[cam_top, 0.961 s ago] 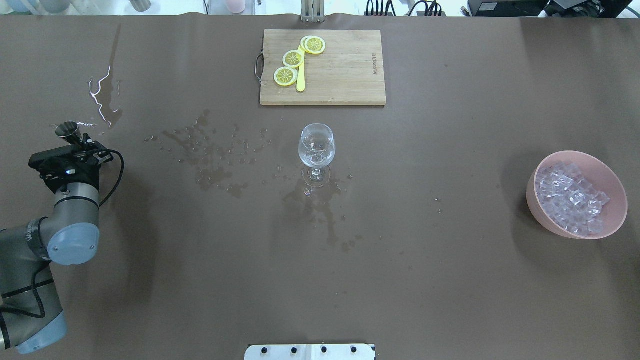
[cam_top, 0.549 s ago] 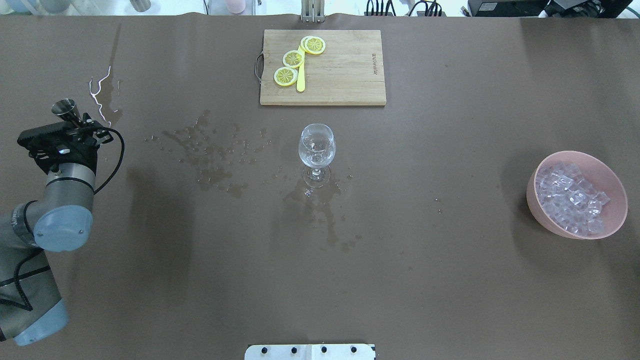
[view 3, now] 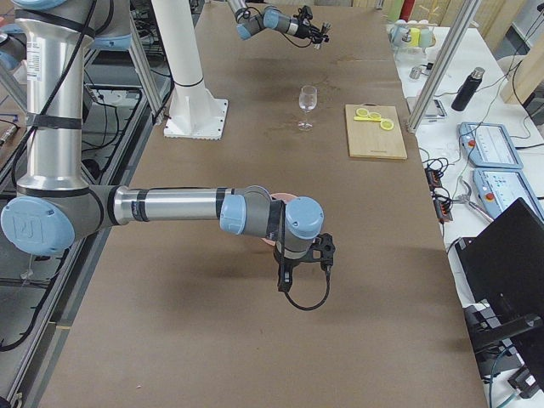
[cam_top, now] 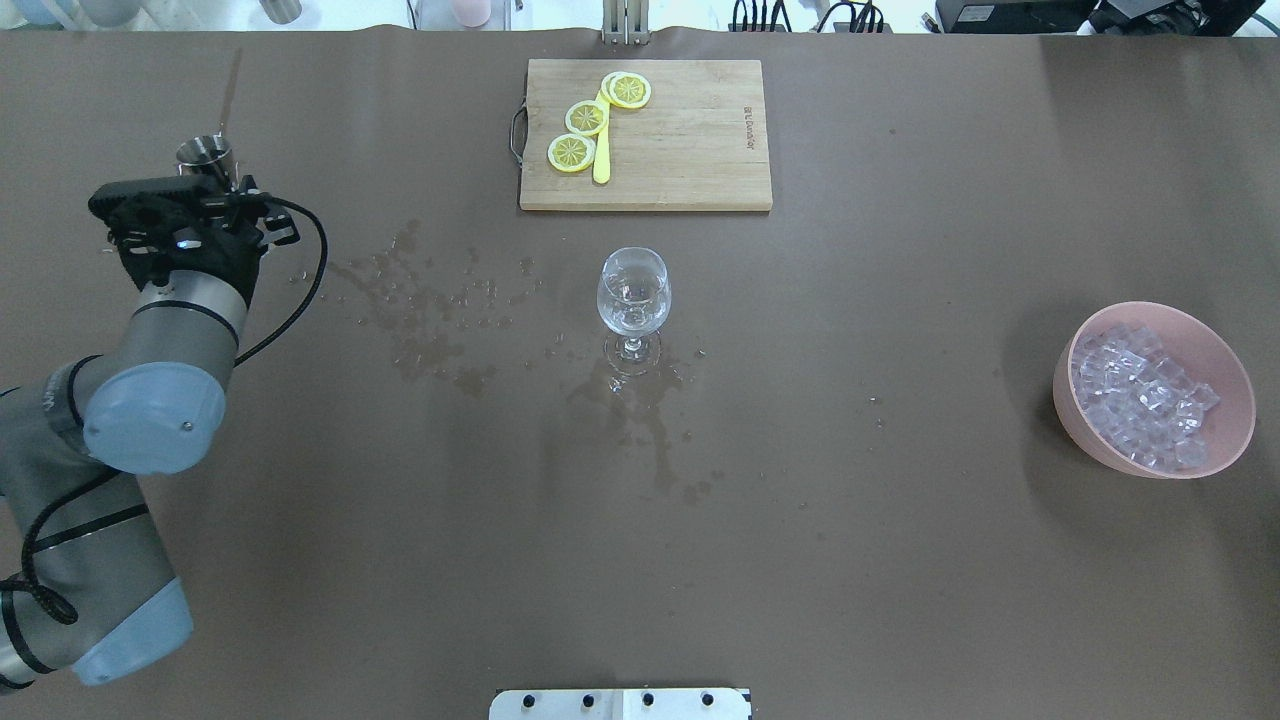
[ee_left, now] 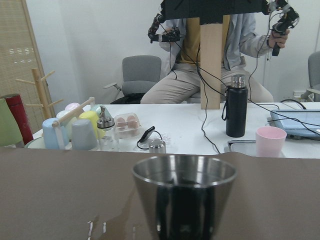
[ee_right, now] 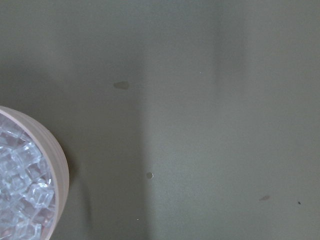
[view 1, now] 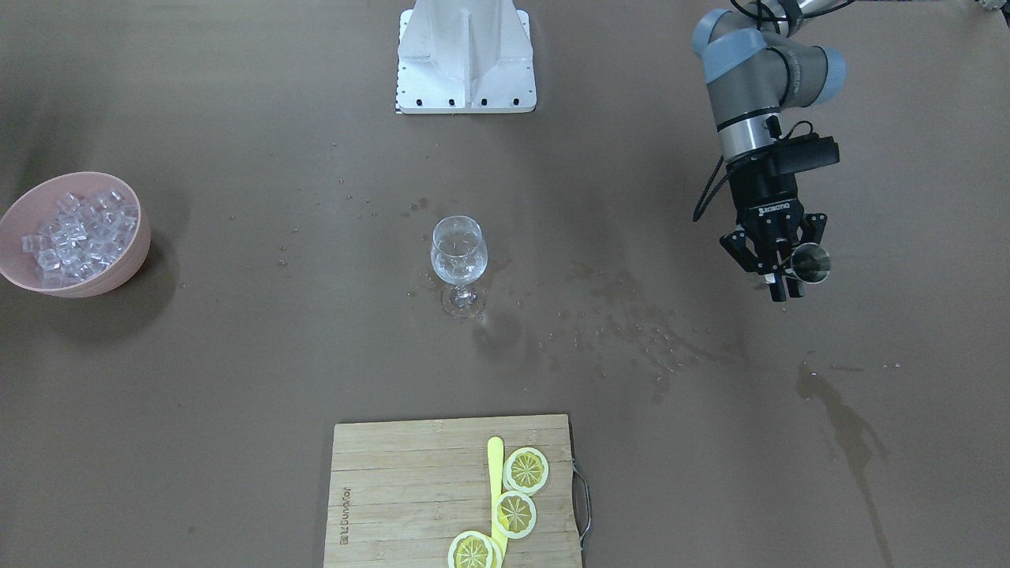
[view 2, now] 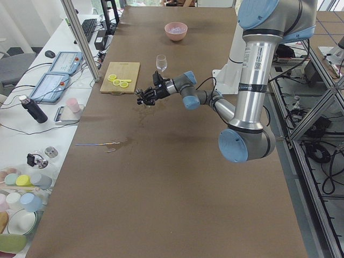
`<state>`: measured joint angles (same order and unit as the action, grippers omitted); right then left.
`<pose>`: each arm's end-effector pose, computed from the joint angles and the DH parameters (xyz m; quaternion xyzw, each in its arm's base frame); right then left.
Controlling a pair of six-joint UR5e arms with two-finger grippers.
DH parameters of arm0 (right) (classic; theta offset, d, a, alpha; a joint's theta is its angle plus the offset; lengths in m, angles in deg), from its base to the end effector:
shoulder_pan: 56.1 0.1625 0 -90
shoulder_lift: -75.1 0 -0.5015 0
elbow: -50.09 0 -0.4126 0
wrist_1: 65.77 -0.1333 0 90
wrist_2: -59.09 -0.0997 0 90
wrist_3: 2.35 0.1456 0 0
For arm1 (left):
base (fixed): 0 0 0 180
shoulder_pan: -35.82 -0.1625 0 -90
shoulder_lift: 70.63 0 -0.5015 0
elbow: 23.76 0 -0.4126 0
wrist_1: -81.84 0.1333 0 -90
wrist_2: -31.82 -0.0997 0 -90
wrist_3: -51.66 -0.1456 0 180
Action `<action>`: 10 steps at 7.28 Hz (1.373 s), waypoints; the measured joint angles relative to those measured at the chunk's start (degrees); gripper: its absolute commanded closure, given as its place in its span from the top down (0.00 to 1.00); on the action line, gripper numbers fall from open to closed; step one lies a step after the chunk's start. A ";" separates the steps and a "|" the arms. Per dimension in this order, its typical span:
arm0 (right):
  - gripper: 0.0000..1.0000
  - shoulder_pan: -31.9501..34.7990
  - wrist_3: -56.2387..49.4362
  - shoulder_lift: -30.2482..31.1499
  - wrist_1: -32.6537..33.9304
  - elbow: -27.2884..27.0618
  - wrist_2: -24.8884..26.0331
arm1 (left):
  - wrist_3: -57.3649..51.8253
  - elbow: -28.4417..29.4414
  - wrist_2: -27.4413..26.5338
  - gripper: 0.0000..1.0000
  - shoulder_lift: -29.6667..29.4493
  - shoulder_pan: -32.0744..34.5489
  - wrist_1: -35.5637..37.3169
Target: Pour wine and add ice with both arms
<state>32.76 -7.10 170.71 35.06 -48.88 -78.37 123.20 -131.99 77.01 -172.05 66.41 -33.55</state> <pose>0.0171 -0.4494 0.7480 -0.0470 -0.4033 -0.0208 0.9136 0.3961 -0.5082 0.4274 0.4848 0.2483 -0.2618 0.7967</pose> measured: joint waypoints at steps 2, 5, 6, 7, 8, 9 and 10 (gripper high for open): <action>1.00 0.00 -0.01 -0.22 0.06 0.56 0.00 | -0.01 -4.04 0.70 0.00 -7.53 -0.69 9.49; 1.00 0.00 0.00 -0.69 -0.01 1.10 -0.04 | 0.00 -6.47 7.69 0.00 -11.81 -1.61 12.54; 1.00 0.02 0.01 -0.69 -0.01 0.92 -0.20 | -0.31 -6.88 10.93 0.00 -13.06 -2.16 13.83; 1.00 0.03 0.01 -0.70 -0.02 0.74 -0.46 | -0.83 -6.95 13.25 0.00 -14.90 -3.47 14.90; 1.00 0.02 0.01 -0.72 -0.02 0.69 -0.68 | -3.06 -7.03 14.84 0.00 -16.85 -4.90 15.25; 1.00 0.01 0.01 -0.73 -0.02 0.69 -0.83 | -6.04 -7.32 16.87 0.00 -18.47 -5.78 15.19; 1.00 0.00 0.01 -0.72 -0.02 0.69 -0.91 | -7.78 -7.65 19.75 0.00 -19.92 -6.23 15.27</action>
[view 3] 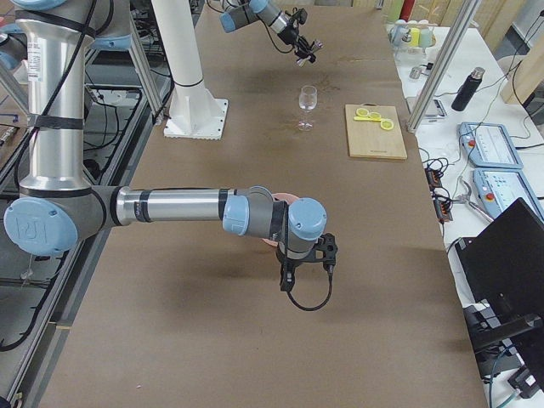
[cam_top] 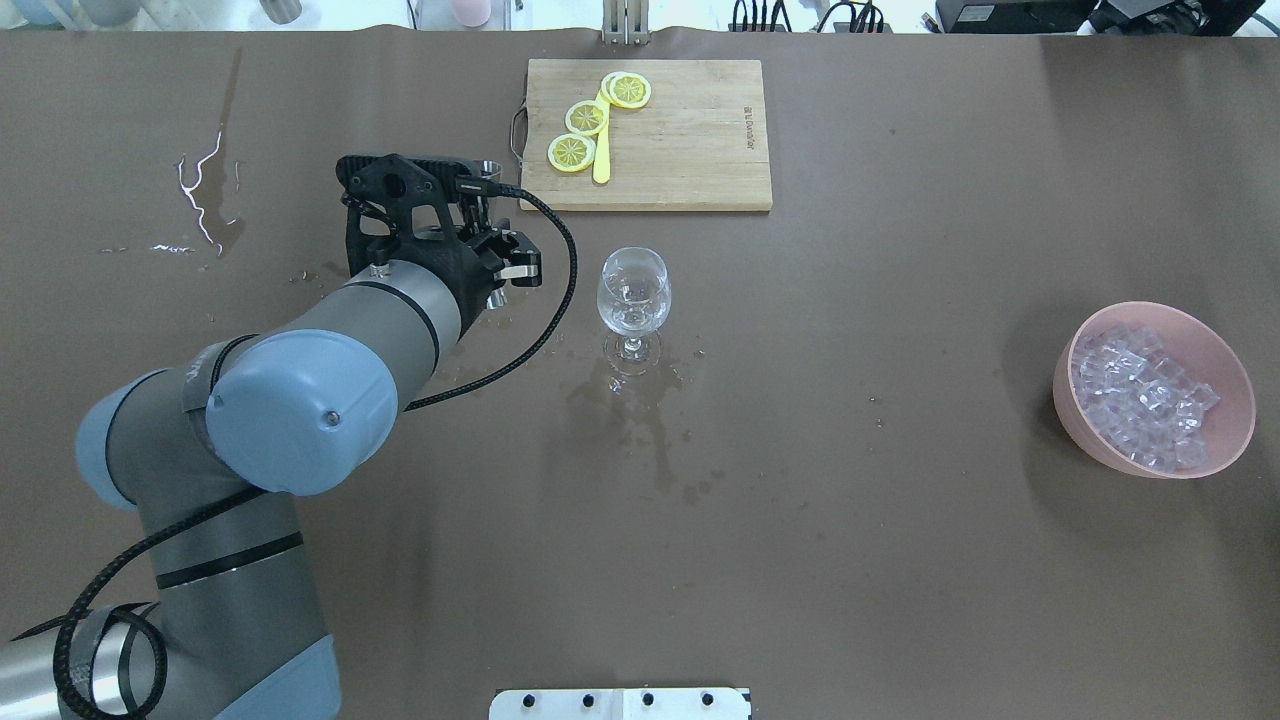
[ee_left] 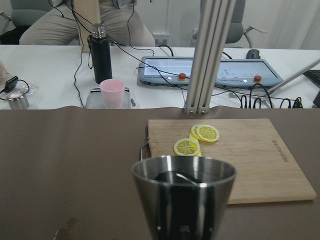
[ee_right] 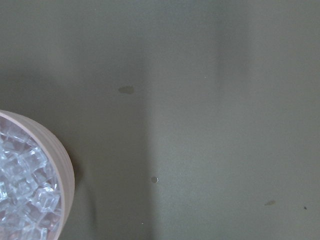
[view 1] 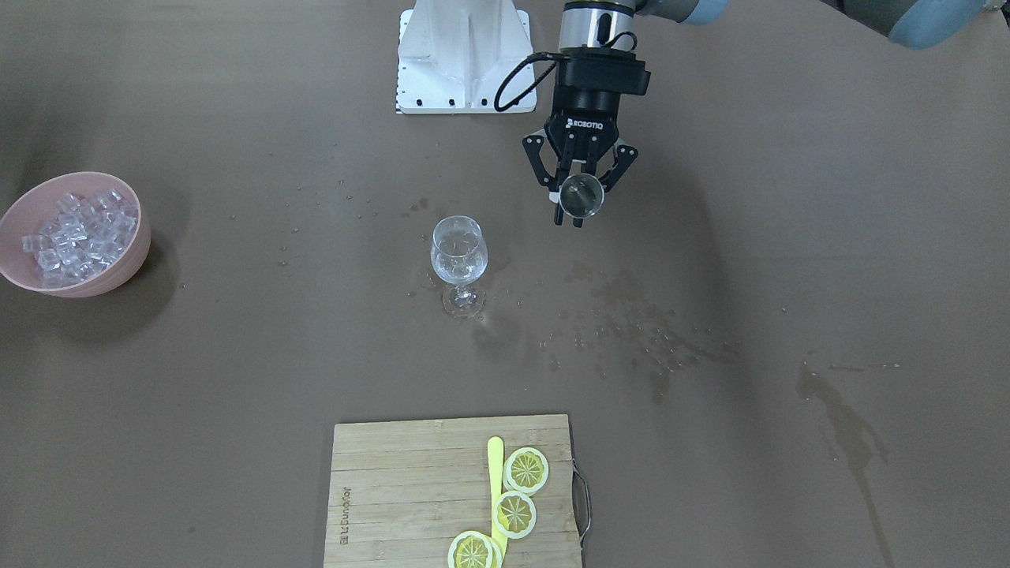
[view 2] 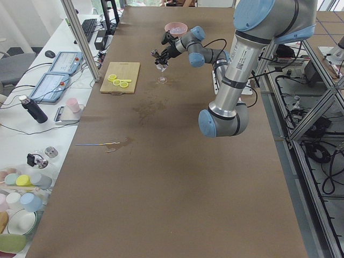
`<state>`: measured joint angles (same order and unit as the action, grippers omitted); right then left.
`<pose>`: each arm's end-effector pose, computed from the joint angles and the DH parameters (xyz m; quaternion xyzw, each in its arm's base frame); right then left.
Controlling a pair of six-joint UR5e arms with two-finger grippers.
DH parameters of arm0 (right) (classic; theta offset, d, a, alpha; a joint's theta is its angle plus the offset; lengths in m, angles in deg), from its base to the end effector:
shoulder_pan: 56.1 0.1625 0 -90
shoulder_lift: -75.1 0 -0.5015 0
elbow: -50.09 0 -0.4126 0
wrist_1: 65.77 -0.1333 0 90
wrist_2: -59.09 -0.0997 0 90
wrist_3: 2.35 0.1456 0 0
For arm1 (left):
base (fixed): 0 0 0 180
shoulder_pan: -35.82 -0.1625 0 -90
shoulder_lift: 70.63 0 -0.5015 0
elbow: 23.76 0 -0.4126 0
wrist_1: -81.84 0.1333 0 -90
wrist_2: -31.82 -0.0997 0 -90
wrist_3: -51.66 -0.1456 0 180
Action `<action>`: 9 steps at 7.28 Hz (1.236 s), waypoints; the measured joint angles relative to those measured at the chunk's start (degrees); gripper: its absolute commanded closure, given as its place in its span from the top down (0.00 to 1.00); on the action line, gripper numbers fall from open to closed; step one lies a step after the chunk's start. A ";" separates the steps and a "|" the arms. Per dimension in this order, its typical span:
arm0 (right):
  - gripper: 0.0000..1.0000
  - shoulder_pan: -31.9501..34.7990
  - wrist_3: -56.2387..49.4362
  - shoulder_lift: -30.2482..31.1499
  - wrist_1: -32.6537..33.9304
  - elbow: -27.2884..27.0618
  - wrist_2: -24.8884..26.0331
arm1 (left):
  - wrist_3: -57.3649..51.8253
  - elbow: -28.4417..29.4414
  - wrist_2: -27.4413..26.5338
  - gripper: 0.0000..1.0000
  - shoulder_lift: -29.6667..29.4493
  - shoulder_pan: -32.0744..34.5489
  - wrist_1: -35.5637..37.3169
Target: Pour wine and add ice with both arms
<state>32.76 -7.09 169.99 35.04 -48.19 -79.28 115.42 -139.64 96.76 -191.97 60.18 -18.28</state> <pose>0.0154 -0.4559 0.7466 -0.0462 -0.4105 -0.0202 0.9105 0.5066 -0.4434 0.2027 0.3945 0.4121 -0.1069 0.8143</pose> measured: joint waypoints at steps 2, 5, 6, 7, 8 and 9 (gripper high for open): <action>1.00 0.00 0.00 0.02 0.00 0.09 -0.05 | -1.56 0.72 4.19 0.00 -1.82 -0.50 0.42; 1.00 0.00 0.00 0.03 0.02 0.21 -0.05 | -6.11 1.55 10.02 0.00 -4.47 -0.68 3.45; 1.00 0.00 0.00 0.03 0.01 0.27 -0.05 | -7.11 1.69 10.94 0.00 -6.19 -0.69 5.95; 1.00 0.00 0.00 0.03 0.00 0.32 -0.05 | -7.63 1.94 11.94 0.00 -7.42 -0.71 7.76; 1.00 0.00 0.00 0.03 0.02 0.37 -0.05 | -7.84 2.55 12.78 0.00 -8.22 -0.74 8.57; 1.00 0.00 0.00 0.03 0.05 0.44 -0.05 | -7.94 3.71 13.16 0.00 -9.19 -0.77 8.90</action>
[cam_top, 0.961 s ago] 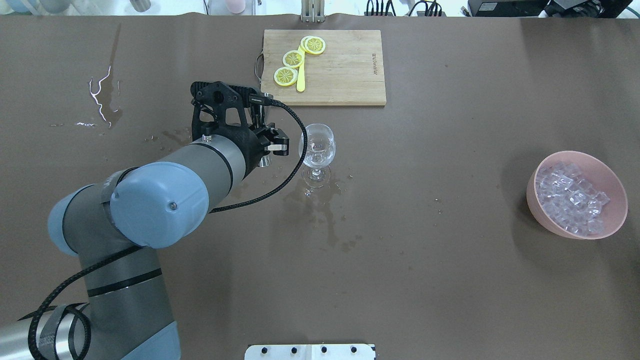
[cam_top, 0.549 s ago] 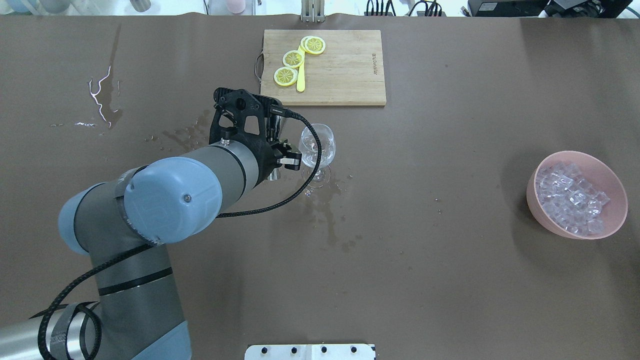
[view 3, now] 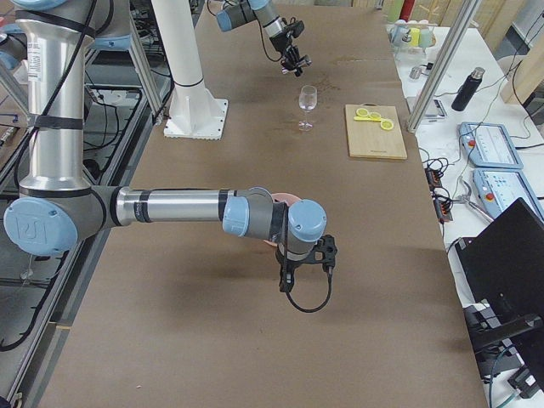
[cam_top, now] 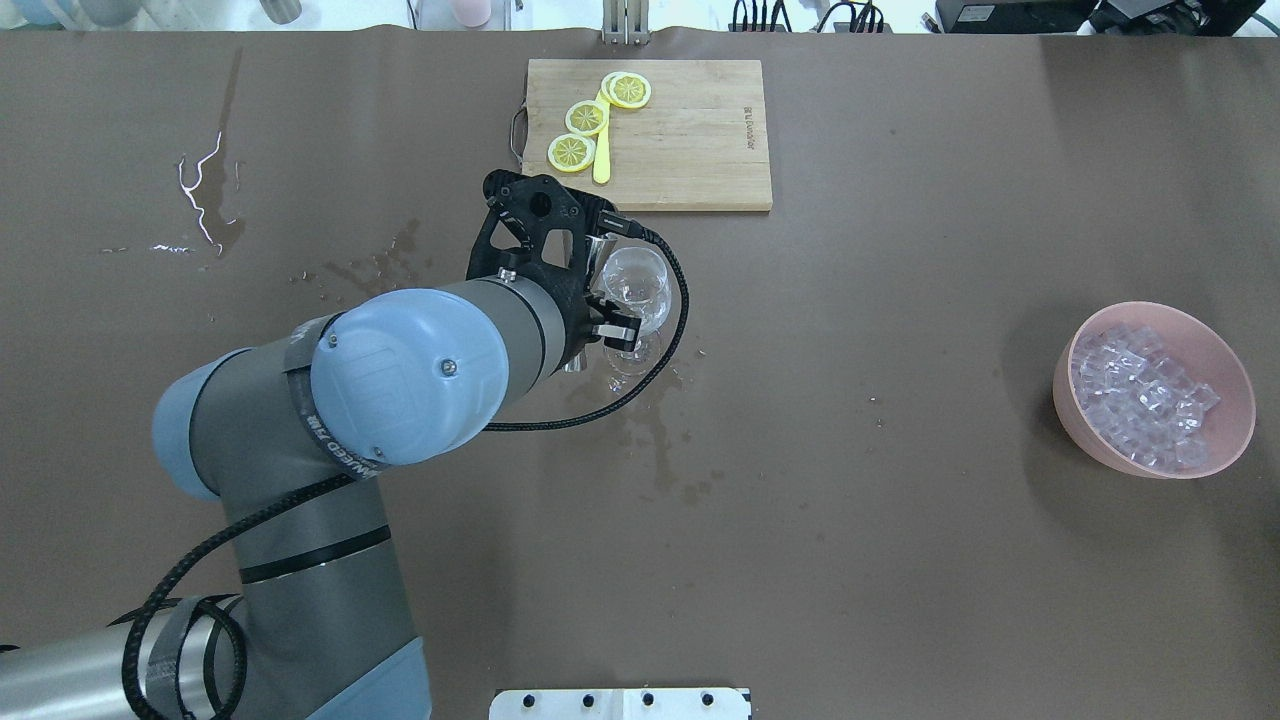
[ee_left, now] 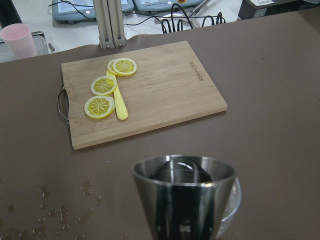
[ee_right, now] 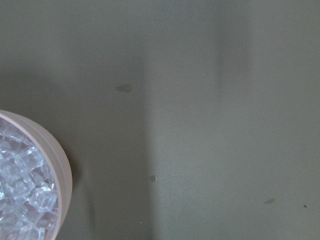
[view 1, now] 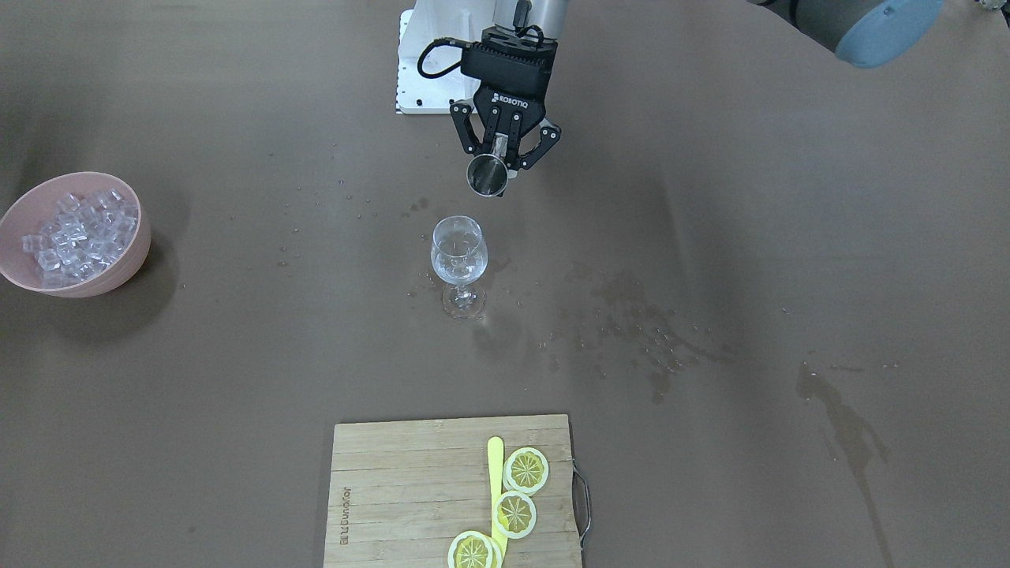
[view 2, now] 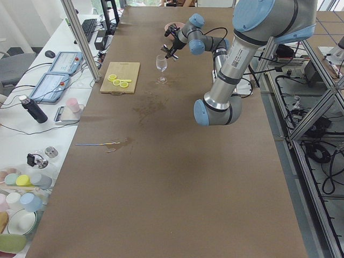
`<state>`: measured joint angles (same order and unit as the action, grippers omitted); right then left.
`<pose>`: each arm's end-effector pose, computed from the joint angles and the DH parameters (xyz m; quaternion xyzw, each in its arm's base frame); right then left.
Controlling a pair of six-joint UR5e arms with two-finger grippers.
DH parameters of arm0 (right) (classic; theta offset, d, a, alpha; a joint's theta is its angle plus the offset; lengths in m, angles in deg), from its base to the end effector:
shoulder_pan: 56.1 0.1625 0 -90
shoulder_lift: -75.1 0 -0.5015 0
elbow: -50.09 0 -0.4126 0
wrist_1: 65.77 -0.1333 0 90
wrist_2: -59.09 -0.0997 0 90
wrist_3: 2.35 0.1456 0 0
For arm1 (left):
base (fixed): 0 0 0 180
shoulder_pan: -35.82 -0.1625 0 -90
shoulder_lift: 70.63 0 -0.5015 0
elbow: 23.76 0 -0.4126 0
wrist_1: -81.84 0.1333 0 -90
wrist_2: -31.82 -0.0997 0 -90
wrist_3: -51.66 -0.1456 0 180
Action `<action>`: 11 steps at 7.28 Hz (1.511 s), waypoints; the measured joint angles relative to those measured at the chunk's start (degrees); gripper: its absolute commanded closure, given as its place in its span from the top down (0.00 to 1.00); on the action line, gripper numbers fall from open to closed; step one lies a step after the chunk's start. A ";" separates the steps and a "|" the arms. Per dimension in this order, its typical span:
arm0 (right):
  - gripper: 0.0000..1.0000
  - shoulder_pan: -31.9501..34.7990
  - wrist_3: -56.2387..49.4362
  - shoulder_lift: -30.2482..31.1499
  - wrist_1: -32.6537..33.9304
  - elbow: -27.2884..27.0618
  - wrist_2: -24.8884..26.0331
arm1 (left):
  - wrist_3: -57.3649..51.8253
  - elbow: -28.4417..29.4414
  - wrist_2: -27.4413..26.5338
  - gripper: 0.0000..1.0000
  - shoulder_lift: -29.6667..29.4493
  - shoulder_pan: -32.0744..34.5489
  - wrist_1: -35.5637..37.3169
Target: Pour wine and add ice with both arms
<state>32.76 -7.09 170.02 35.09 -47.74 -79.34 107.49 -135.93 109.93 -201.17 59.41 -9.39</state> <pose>0.0153 -0.4548 0.7507 -0.0503 -0.4110 -0.0183 0.9101 0.5642 -0.4246 0.1500 0.3313 0.4187 0.0232 0.8452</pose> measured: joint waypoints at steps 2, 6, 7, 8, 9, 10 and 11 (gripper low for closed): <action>1.00 0.00 0.00 0.00 0.03 0.10 0.02 | -0.09 1.87 0.42 0.00 -1.54 -0.02 0.61; 1.00 0.00 0.00 0.00 0.02 0.20 0.07 | -2.10 2.37 5.70 0.00 -5.28 0.02 7.93; 1.00 0.02 -0.02 0.00 -0.02 0.09 0.03 | -2.47 2.34 6.89 0.00 -5.85 0.05 9.55; 1.00 0.05 -0.03 0.00 -0.04 -0.08 0.01 | -2.95 2.36 7.59 0.00 -6.14 0.15 10.67; 1.00 0.07 -0.02 -0.01 -0.07 -0.31 0.00 | -3.63 2.35 8.73 0.00 -6.25 0.66 11.47; 1.00 0.08 -0.02 -0.05 -0.09 -0.45 0.00 | -4.23 2.39 10.23 0.00 -6.28 1.56 11.90; 1.00 0.08 -0.06 -0.07 -0.09 -0.54 0.00 | -4.80 2.47 11.70 0.00 -6.53 2.60 12.38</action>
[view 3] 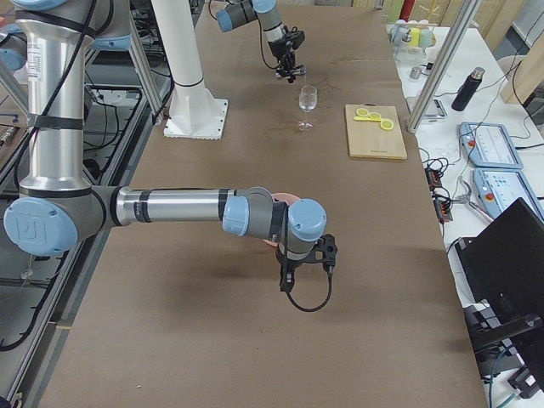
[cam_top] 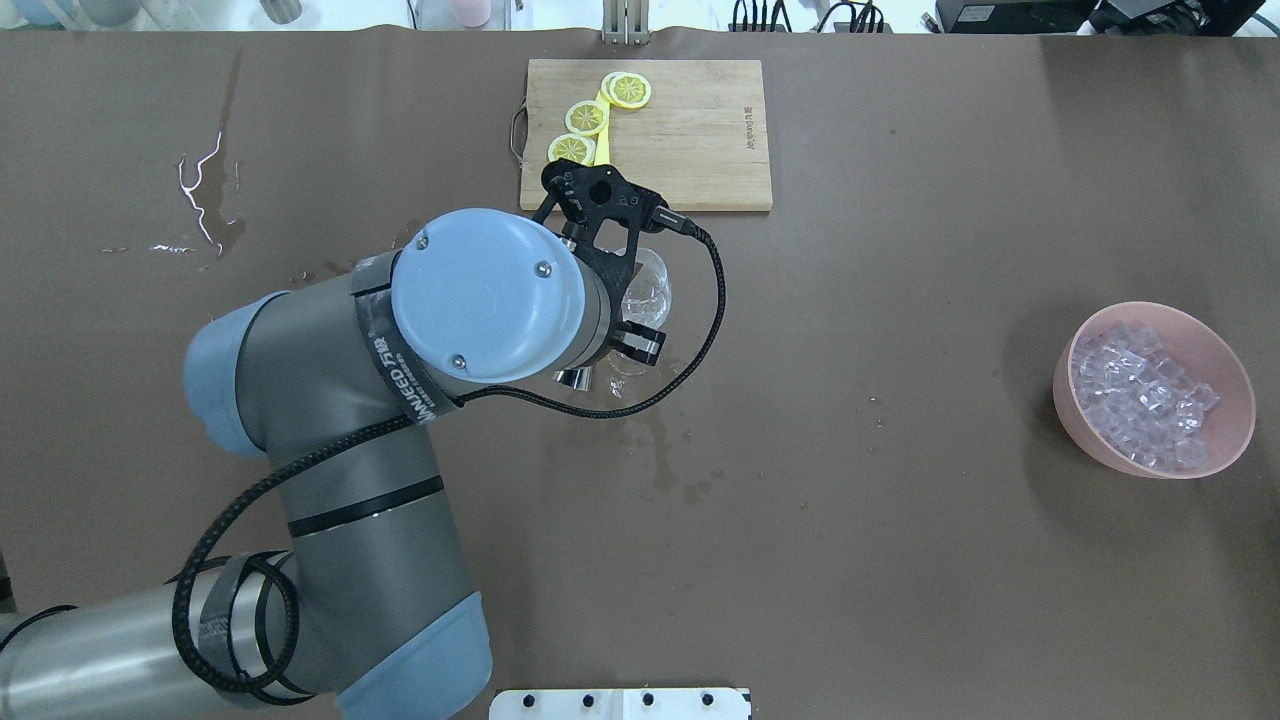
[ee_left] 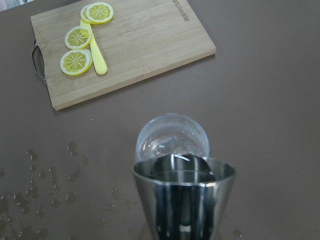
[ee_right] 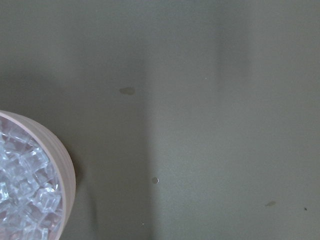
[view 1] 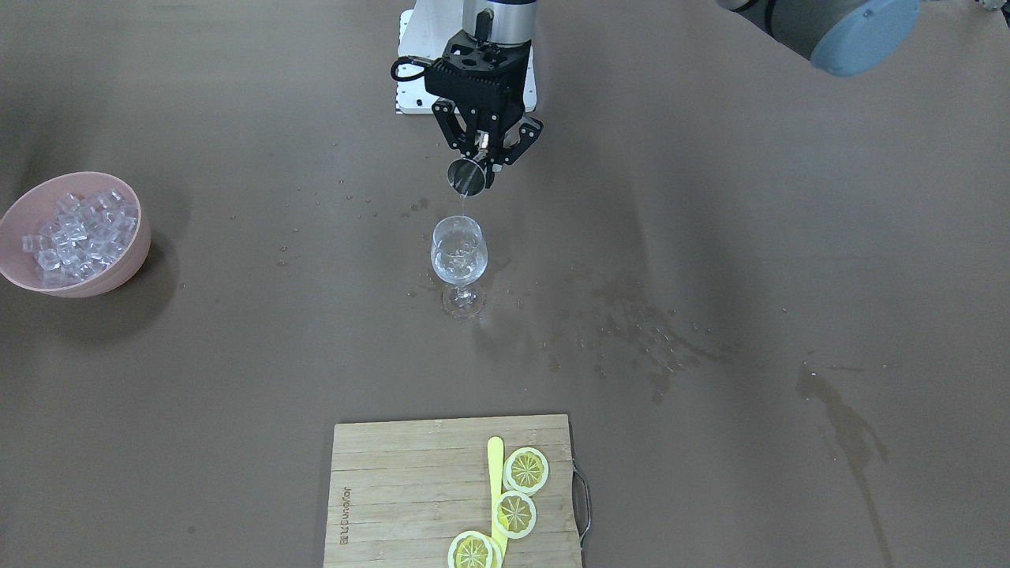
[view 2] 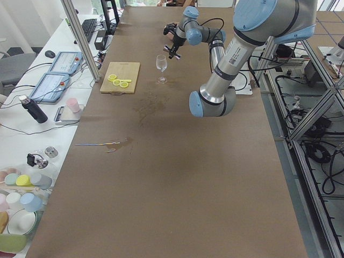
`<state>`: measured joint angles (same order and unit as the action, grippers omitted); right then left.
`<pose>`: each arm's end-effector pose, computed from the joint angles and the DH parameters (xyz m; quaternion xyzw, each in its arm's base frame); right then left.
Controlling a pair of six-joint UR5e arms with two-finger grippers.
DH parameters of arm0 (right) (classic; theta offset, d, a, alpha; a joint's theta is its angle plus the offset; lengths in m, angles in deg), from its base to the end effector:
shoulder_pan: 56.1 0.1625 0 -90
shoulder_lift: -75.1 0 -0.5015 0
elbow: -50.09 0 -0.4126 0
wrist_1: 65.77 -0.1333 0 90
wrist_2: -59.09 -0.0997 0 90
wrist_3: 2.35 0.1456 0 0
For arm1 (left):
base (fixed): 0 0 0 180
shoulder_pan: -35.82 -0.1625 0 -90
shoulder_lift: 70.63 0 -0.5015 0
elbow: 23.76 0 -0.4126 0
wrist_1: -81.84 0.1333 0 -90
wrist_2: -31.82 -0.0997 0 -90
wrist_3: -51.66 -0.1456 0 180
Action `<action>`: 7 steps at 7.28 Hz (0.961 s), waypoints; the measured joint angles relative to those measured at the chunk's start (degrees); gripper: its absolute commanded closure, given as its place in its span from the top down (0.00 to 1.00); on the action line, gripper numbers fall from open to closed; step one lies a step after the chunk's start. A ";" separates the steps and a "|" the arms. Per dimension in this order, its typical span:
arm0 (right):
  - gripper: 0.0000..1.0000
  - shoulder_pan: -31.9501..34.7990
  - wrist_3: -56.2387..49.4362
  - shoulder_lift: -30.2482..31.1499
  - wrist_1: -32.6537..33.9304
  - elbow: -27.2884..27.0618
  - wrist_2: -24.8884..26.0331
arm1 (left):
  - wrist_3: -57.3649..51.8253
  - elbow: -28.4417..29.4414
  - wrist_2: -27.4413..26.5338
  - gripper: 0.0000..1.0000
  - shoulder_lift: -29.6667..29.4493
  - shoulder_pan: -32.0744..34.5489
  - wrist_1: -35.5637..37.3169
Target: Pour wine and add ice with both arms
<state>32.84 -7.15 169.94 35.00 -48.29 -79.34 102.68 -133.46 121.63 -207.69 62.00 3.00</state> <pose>0.0159 -0.4566 0.7451 -0.0441 -0.4110 -0.0207 0.9103 0.5749 -0.4317 0.1250 0.2524 0.3922 0.0978 0.8792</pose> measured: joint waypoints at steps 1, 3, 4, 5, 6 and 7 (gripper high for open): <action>1.00 0.00 -0.02 0.00 -0.01 -0.03 0.00 | -0.40 0.15 1.69 0.00 -0.85 1.37 1.00; 1.00 0.00 -0.03 0.02 -0.03 -0.06 0.00 | -2.14 0.98 4.70 0.00 -3.44 3.47 4.60; 1.00 0.00 -0.03 0.01 -0.04 -0.06 0.02 | -2.73 1.40 5.20 0.00 -4.02 3.74 5.60; 1.00 0.01 -0.03 0.00 -0.05 -0.06 0.04 | -3.00 1.92 5.40 0.00 -4.56 3.83 6.50; 1.00 0.00 -0.03 -0.01 -0.05 -0.06 0.04 | -3.13 2.37 5.50 0.00 -5.44 3.85 8.00; 1.00 0.00 -0.03 -0.01 -0.05 -0.06 0.06 | -3.39 2.72 5.56 0.00 -6.48 3.86 9.77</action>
<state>32.85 -7.18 169.93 34.95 -48.35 -79.28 99.29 -130.75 127.19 -214.17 65.86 12.77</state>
